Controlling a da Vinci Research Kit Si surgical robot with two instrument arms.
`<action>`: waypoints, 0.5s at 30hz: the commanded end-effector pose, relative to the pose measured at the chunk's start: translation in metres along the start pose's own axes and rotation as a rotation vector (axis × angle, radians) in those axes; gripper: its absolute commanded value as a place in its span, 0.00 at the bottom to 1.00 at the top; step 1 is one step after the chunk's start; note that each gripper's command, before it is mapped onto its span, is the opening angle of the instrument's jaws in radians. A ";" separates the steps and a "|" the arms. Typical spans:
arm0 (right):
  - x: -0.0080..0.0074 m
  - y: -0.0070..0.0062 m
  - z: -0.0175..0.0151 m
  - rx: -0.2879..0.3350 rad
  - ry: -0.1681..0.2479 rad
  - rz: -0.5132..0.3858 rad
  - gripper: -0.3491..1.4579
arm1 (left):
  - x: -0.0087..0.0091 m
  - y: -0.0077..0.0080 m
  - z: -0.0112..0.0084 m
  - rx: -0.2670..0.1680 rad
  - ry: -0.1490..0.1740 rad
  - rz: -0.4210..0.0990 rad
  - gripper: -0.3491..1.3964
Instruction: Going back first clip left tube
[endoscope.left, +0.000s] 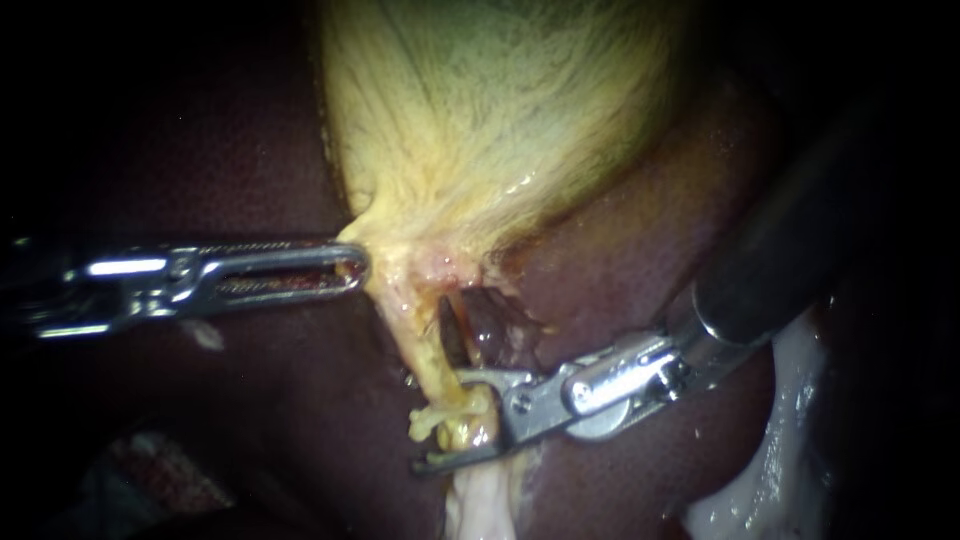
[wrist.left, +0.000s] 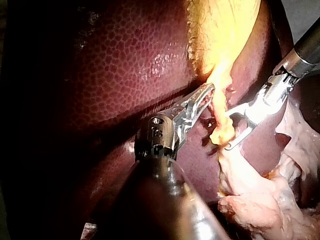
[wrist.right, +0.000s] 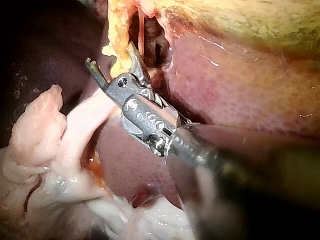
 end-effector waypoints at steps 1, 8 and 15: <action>0.0002 0.0000 -0.0006 0.002 0.002 0.003 0.52 | 0.0000 0.0000 0.0000 0.001 0.000 0.001 0.09; 0.0011 0.0004 -0.0048 -0.024 0.003 0.020 0.52 | 0.0003 0.0004 0.0001 0.001 0.000 0.003 0.09; 0.0012 0.0002 -0.0094 -0.048 0.002 0.032 0.52 | 0.0010 0.0007 0.0005 0.001 -0.001 -0.005 0.09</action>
